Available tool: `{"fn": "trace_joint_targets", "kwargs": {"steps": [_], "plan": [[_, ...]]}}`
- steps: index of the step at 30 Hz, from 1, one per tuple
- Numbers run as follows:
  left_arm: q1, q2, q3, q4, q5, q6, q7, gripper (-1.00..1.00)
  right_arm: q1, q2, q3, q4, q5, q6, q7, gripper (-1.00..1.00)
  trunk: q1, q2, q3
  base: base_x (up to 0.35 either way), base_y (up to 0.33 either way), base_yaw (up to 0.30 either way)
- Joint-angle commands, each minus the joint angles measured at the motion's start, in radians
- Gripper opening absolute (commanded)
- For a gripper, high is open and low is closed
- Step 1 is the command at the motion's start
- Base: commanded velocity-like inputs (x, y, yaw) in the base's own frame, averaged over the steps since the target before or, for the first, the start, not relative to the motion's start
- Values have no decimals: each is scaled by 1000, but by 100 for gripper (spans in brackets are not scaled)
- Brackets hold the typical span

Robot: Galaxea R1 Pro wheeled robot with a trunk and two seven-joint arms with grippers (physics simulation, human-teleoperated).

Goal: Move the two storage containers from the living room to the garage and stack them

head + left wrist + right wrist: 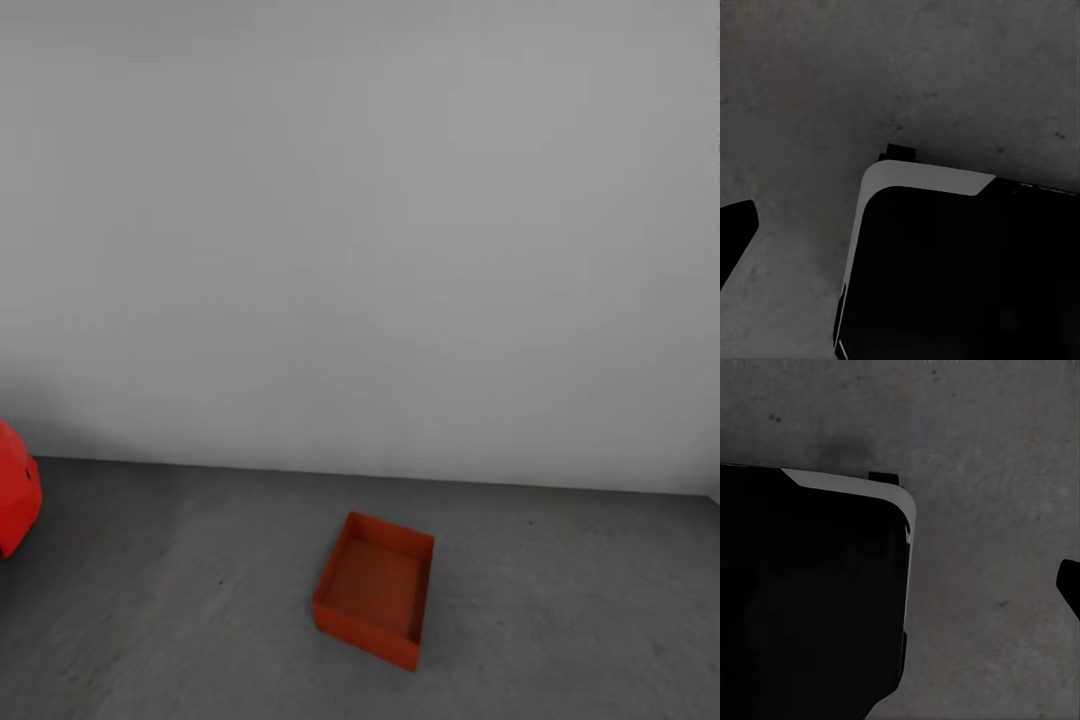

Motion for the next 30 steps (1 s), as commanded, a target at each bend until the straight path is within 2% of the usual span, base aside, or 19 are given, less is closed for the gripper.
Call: {"fn": "trace_joint_targets", "kwargs": {"steps": [1,30], "plan": [[-1,0,-1,1,5,-3,1,100,-1,1,9,3,-8,-5,0,100,0,-1,0,0,0,0],[-1,5,-2,-11,3,-16,4,100,-1,1,8,3,-6,-5,-1,100,0,-1,47,0,0,0]]}}
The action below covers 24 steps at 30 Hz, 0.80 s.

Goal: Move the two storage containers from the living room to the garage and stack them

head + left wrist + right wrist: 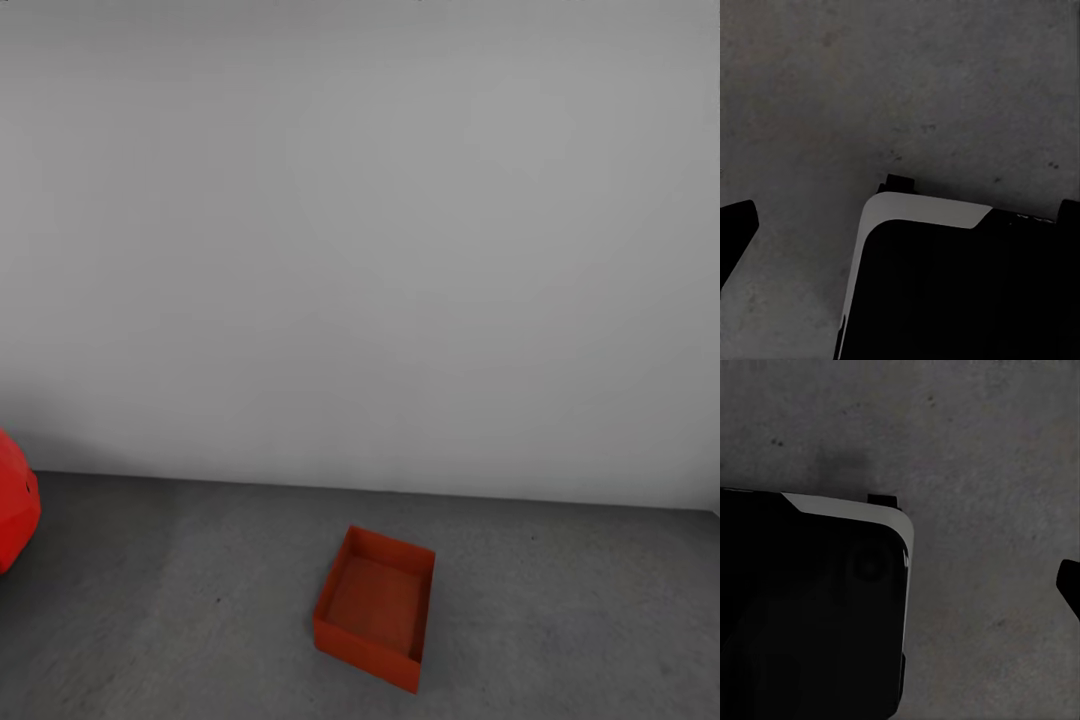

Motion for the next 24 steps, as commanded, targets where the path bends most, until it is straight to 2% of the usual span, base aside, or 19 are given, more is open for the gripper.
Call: {"fn": "trace_joint_targets", "kwargs": {"steps": [1,24], "plan": [[-1,0,-1,0,5,-3,1,100,-1,1,8,3,-8,-5,0,100,0,-1,0,0,0,0],[-1,-1,-1,-1,4,-4,1,100,-1,2,9,3,-5,-42,1,100,0,-1,37,0,0,0]]}}
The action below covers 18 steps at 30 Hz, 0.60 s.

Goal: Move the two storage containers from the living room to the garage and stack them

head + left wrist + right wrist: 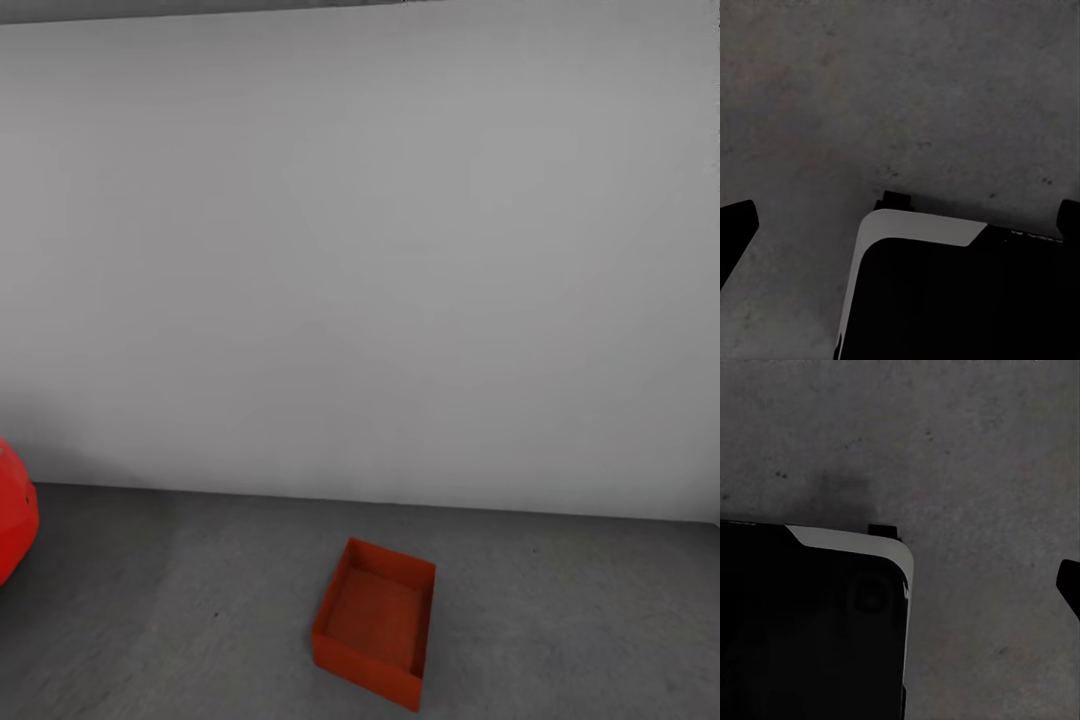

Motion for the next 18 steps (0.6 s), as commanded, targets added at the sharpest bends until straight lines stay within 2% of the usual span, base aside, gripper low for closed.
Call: {"fn": "trace_joint_targets", "kwargs": {"steps": [1,18], "plan": [[-1,0,-1,1,6,-3,1,100,-1,1,8,3,-8,-5,0,100,0,-1,0,0,0,0],[-1,0,-1,1,6,-3,1,100,-1,2,8,3,-13,-6,-1,100,0,-1,27,0,0,0]]}}
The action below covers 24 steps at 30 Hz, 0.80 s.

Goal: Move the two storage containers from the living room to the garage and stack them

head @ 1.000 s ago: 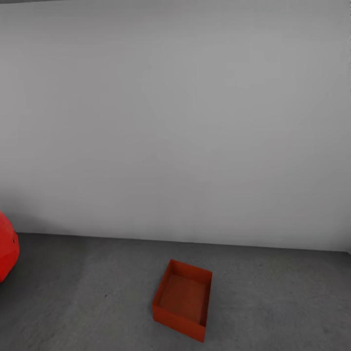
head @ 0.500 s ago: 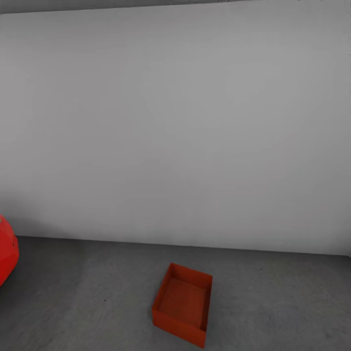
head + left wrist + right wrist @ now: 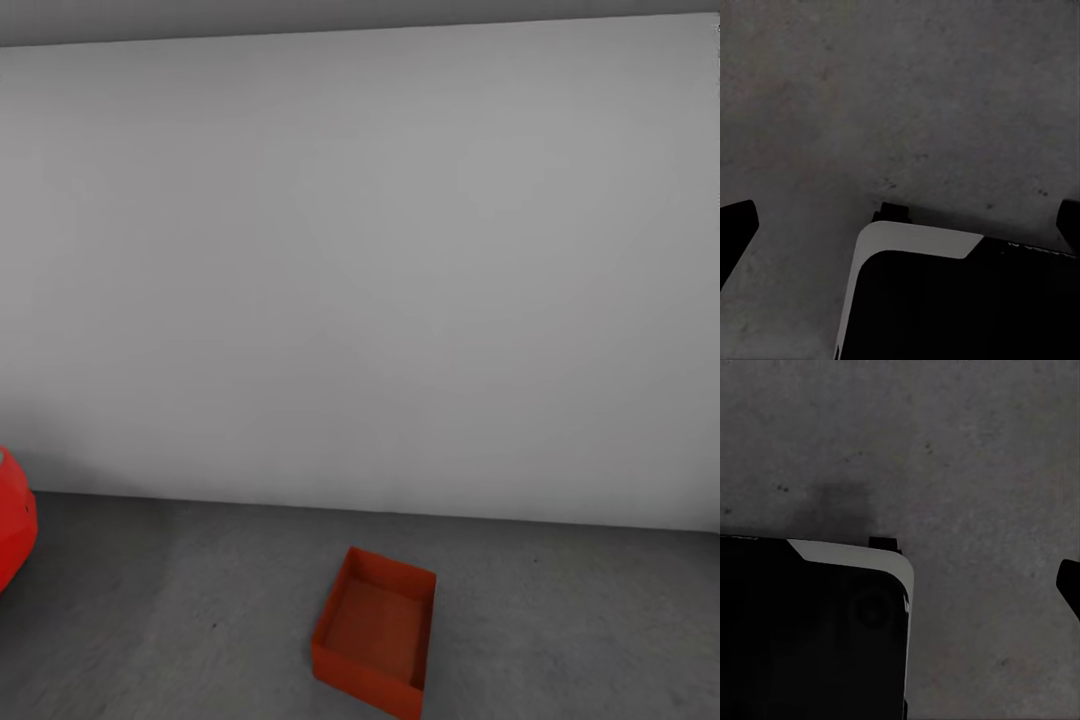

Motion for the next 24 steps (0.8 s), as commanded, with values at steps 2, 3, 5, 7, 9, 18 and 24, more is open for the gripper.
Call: {"fn": "trace_joint_targets", "kwargs": {"steps": [2,3,5,7,9,18,24], "plan": [[-1,0,-1,1,6,-3,1,100,-1,1,8,3,-7,-5,-1,100,0,-1,2,0,0,0],[-1,0,-1,1,5,-3,1,100,-1,1,8,3,-7,-5,-1,100,0,-1,3,0,0,0],[-1,0,-1,1,5,-3,1,100,-1,0,9,3,-7,-5,-1,100,0,-1,6,0,0,0],[-1,0,-1,1,5,-3,1,100,-1,0,9,3,-7,-4,-1,100,0,-1,10,0,0,0],[-1,0,-1,1,5,-3,1,100,-1,1,9,3,-7,-3,-2,100,0,-1,12,0,0,0],[-1,0,-1,0,5,-3,1,100,-1,4,6,3,-8,6,-15,100,0,-1,16,0,0,-54],[-1,0,-1,1,5,-3,1,100,-1,1,4,3,-11,6,-13,100,0,-1,17,0,0,-264]]}}
